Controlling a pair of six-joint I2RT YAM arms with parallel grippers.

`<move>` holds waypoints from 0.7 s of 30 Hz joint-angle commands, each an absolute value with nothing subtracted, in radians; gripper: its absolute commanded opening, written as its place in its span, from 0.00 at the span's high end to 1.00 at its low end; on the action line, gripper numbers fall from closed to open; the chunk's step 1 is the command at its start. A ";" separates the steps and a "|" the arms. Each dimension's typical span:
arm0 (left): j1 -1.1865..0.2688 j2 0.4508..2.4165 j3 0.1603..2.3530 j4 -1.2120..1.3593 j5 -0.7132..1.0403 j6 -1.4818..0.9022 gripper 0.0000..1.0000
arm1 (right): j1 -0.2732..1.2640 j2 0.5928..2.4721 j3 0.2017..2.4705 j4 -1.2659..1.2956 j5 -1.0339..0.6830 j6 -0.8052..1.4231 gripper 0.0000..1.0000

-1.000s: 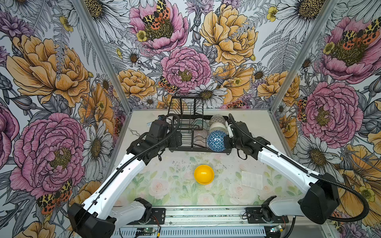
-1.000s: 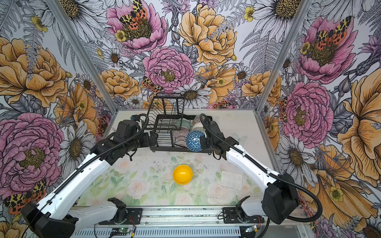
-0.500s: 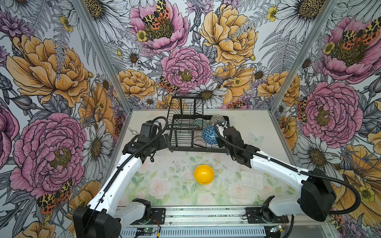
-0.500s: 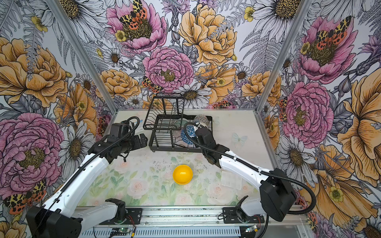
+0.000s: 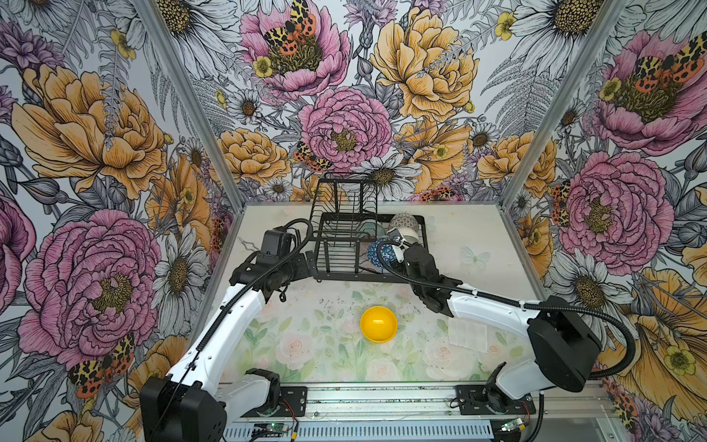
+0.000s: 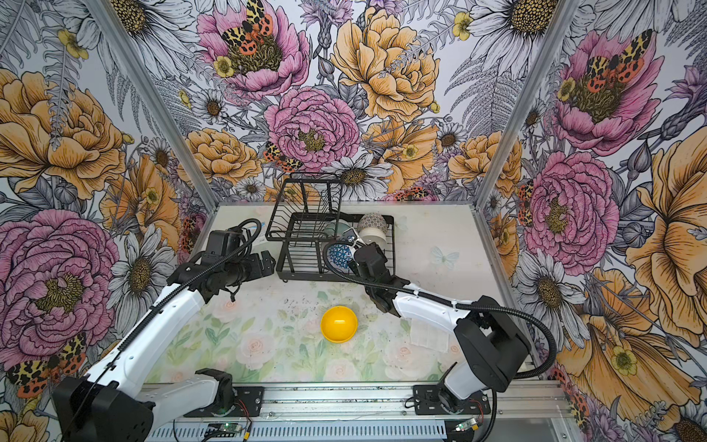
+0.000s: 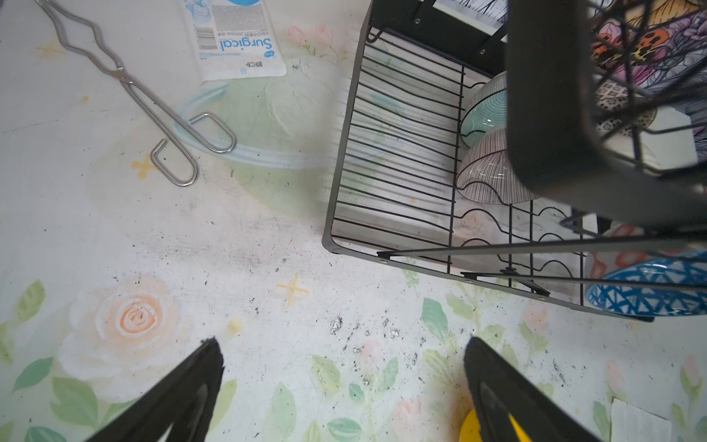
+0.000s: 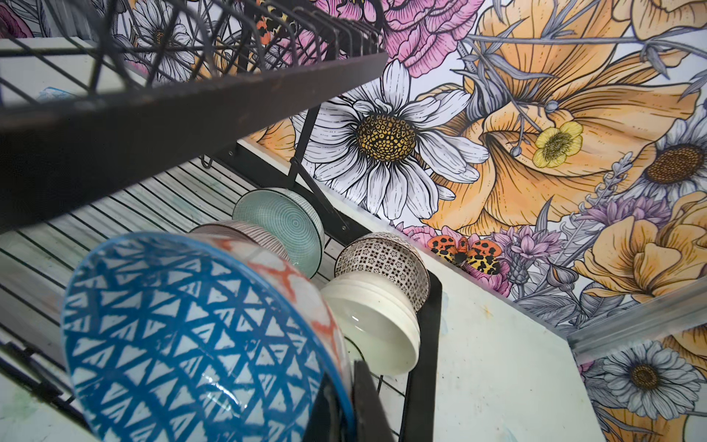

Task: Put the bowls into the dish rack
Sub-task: 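Lower the blue bowl into the rack slot before the maroon-striped bowl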

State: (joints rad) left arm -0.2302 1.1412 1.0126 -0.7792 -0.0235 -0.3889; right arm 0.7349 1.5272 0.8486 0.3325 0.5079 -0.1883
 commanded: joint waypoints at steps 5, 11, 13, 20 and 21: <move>-0.220 1.149 0.996 -0.744 0.003 -0.373 0.01 | 0.751 1.622 0.821 0.594 0.581 -0.283 1.00; -0.217 1.154 0.986 -0.733 0.008 -0.374 0.01 | 0.761 1.691 0.829 0.667 0.605 -0.309 1.00; -0.218 1.156 0.985 -0.733 0.011 -0.376 0.01 | 0.766 1.719 0.837 0.697 0.619 -0.325 1.00; -0.218 1.153 0.979 -0.727 0.014 -0.377 0.01 | 0.787 1.807 0.855 0.808 0.666 -0.398 1.00; -0.218 1.153 0.979 -0.727 0.015 -0.376 0.01 | 0.787 1.822 0.858 0.830 0.674 -0.414 1.00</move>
